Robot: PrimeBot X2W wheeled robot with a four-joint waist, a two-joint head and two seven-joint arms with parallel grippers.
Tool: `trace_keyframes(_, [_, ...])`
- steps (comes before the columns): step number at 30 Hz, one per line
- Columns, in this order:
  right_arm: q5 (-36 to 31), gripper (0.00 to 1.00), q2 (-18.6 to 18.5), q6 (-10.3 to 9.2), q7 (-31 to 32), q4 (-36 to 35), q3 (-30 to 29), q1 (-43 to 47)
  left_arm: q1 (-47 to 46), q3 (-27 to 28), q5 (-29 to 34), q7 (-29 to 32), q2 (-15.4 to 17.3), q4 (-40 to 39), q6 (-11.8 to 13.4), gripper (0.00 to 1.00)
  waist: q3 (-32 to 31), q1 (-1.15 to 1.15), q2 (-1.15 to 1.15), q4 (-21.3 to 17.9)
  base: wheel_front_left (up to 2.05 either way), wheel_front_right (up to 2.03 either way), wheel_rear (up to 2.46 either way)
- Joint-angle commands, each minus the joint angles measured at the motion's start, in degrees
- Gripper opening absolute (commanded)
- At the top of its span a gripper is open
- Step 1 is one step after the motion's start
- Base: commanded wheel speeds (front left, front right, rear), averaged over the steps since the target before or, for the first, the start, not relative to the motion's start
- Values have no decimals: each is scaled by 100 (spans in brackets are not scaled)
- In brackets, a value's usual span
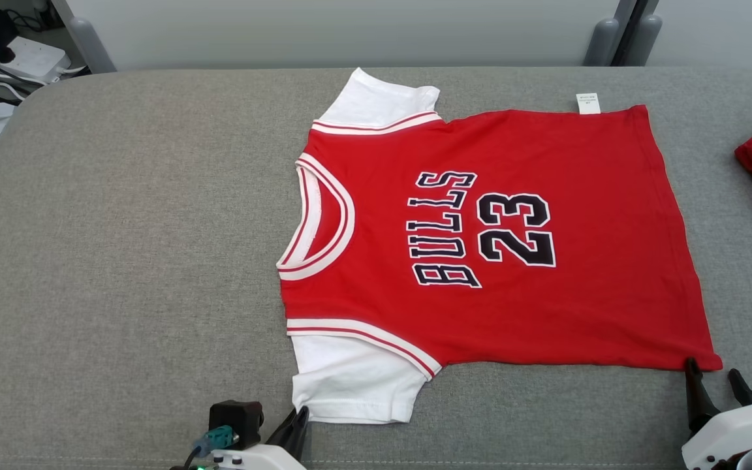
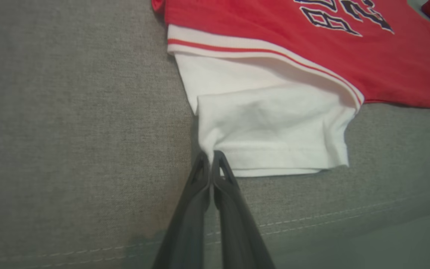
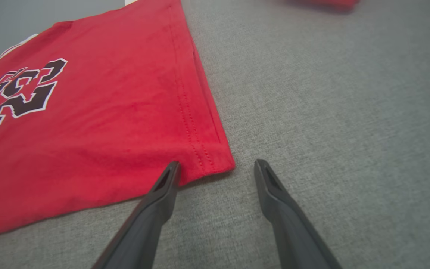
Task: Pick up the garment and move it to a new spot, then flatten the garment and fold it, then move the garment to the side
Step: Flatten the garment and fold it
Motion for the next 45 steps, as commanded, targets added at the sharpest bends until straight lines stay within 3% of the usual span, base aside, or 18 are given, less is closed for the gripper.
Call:
trace_keyframes(1, [77, 100, -151, 0, -74, -19, 165, -149, -44, 143, 92, 2, 118, -174, 63, 0, 1, 0, 0, -15, 0, 0, 0])
trace_keyframes(2, [100, 100, -163, 0, -87, 19, 189, -173, -32, 136, 93, 20, 134, -206, 72, 0, -5, 0, 0, -21, 0, 0, 0])
trace_keyframes(4, [143, 82, -181, 0, -112, 100, 240, -215, -9, 135, 90, 42, 164, -263, 94, 0, -25, 0, 0, -32, 0, 0, 0])
trace_keyframes(5, [167, 57, -192, 0, -122, 140, 270, -239, -1, 136, 89, 50, 181, -290, 103, 0, -41, 0, 0, -37, 0, 0, 0])
trace_keyframes(8, [229, 29, -232, 0, -152, 251, 387, -311, 28, 135, 89, 72, 229, -364, 127, 0, -88, 0, 0, -53, 0, 0, 0])
trace_keyframes(9, [250, 3, -245, 0, -164, 285, 425, -330, 37, 139, 82, 78, 241, -385, 132, 0, -102, 0, 0, -57, 0, 0, 0])
trace_keyframes(10, [275, 0, -254, 0, -174, 318, 465, -347, 46, 142, 77, 87, 253, -403, 139, 0, -116, 0, 0, -61, 0, 0, 0])
trace_keyframes(17, [418, 0, -416, 0, -224, 336, 699, -363, 130, 189, 6, 157, 337, -739, 212, 0, -161, 0, 0, -40, 0, 0, 0])
trace_keyframes(31, [660, 0, -809, 0, -76, -381, 788, 244, 438, 416, -142, 423, 740, -1961, 515, 0, -170, 0, 0, 18, 0, 0, 0])
trace_keyframes(38, [494, 0, -948, 0, 209, -1351, 512, 924, 863, 473, -285, 820, 1114, -3005, 740, 0, -190, 0, 0, -8, 0, 0, 0])
trace_keyframes(45, [141, 0, -905, 0, 845, -2768, -179, 1779, 1261, 630, -456, 1262, 1598, -4165, 989, 0, -203, 0, 0, 13, 0, 0, 0])
